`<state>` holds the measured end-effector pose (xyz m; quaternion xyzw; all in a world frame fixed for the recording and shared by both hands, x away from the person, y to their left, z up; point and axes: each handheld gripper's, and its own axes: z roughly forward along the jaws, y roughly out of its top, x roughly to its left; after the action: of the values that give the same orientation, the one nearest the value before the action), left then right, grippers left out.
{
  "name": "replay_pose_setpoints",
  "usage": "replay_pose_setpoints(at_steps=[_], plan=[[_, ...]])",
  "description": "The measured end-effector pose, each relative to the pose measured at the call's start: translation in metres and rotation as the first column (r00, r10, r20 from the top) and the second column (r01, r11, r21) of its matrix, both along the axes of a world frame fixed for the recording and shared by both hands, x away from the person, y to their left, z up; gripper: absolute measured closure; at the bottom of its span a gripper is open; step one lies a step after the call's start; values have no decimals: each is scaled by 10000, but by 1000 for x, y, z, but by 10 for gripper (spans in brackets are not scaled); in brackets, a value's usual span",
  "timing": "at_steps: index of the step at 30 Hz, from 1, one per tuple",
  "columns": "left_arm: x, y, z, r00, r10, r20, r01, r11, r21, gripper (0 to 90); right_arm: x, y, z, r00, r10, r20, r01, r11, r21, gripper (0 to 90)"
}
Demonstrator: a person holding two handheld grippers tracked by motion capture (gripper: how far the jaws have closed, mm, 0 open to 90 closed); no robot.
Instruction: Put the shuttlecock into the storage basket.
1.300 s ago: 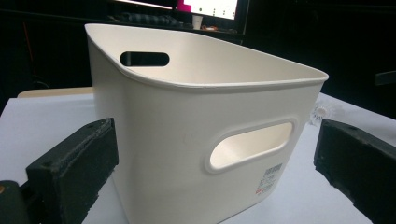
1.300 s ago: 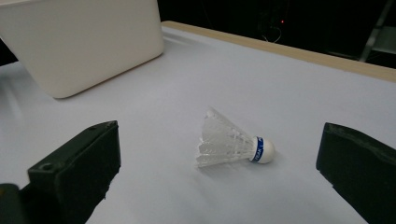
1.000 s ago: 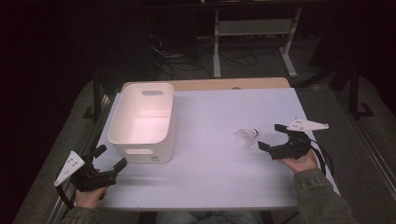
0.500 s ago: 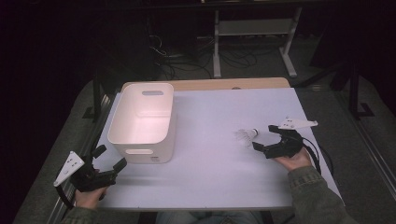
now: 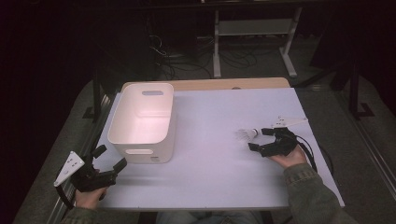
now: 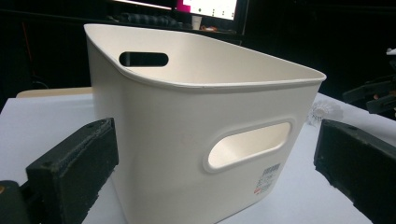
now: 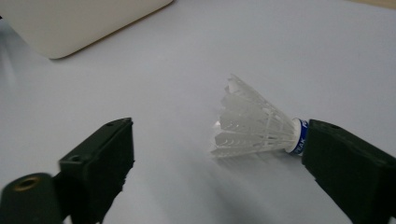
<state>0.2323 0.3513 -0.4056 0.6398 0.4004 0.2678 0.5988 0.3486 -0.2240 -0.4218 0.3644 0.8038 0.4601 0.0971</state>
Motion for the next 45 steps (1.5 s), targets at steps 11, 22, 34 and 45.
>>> replay_pose_setpoints(at_steps=[11,22,34,45], plan=[[0,0,0,10000,-12,-3,12,10000,-5,0,4,-5,-2,9968,340,-717,-332,9994,120,436],[0,0,0,10000,-21,-23,20,10000,-45,0,9,-5,-7,9910,-24,-1335,-3,9998,-203,778],[0,0,0,10000,-36,-40,36,10000,-40,0,17,1,-17,9830,-152,-1830,13,9971,-760,883],[0,0,0,10000,-34,-34,34,10000,-63,0,29,14,-6,9806,-127,-1955,-69,9950,-997,883]])
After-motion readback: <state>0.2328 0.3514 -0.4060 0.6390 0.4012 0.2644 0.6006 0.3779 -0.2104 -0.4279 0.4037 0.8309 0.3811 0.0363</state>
